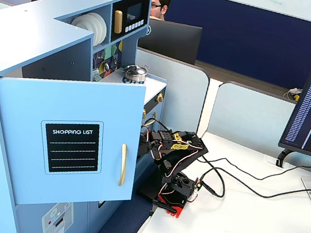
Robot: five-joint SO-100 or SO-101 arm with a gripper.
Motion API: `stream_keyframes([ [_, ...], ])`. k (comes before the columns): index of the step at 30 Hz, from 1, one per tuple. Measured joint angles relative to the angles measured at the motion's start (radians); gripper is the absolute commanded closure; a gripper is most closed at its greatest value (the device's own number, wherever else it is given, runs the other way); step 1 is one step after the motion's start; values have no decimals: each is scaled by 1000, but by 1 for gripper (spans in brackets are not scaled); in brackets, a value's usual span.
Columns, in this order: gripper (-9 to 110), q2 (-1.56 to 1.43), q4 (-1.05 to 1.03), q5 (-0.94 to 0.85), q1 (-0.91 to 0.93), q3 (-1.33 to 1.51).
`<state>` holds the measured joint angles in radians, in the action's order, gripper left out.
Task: Pick up the green pineapple from the left cabinet and place it in the green recipient
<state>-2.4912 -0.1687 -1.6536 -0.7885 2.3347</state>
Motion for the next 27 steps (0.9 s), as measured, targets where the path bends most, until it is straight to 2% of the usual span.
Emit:
stream_keyframes([
  [11, 55, 287, 167, 104, 46, -166],
  [27, 56, 689, 275, 55, 49, -485],
])
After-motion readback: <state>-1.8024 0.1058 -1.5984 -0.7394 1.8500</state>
